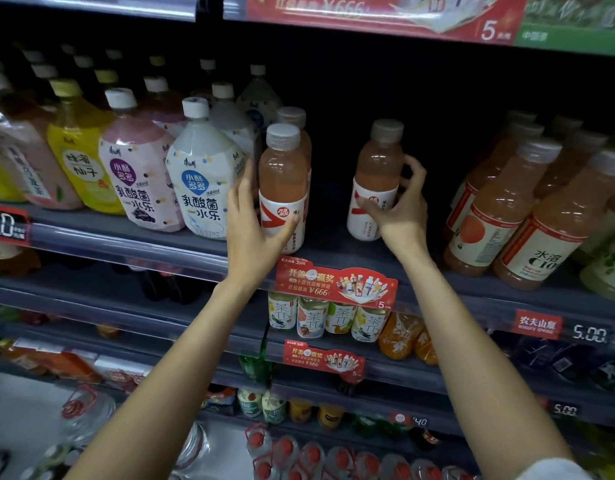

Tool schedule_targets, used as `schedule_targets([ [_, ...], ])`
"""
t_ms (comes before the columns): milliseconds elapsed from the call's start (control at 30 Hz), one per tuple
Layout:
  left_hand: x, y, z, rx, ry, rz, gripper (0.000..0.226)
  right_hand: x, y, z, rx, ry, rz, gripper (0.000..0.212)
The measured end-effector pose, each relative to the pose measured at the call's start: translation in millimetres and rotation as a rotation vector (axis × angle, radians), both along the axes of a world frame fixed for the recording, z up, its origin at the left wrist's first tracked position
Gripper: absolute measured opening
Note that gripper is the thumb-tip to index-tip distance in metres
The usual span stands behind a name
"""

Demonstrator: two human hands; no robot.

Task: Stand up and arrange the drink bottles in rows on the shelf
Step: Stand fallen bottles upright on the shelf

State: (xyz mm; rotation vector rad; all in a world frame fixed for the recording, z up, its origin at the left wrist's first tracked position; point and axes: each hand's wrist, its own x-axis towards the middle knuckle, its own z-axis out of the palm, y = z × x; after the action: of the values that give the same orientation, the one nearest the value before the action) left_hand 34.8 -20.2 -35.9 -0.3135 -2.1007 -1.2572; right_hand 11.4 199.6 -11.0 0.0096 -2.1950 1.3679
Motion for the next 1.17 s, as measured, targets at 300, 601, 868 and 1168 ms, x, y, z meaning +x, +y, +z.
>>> schedule_targets([
  [300, -1.9, -5.5, -4.7, 0.072, -0.09, -0.039, 0.093, 40.3, -28.0, 3.5, 0.017, 0.001, 0.153, 0.086],
  [601, -0.6, -2.7, -8.3, 0.103, -0.183, -0.109, 0.093, 40.3, -40.3, 3.9, 0.051, -0.008, 0.178, 0.086],
  [868, 1.6, -4.5, -8.3, 0.166, -0.215, -0.138, 0.09, 40.3, -47.0, 3.3, 0.078, -0.006, 0.167, 0.088],
  [1168, -0.9, -5.4, -9.3, 0.147, -0.207, -0.132, 0.089, 37.7, -47.0, -0.4, 0.092, -0.012, 0.176, 0.09],
])
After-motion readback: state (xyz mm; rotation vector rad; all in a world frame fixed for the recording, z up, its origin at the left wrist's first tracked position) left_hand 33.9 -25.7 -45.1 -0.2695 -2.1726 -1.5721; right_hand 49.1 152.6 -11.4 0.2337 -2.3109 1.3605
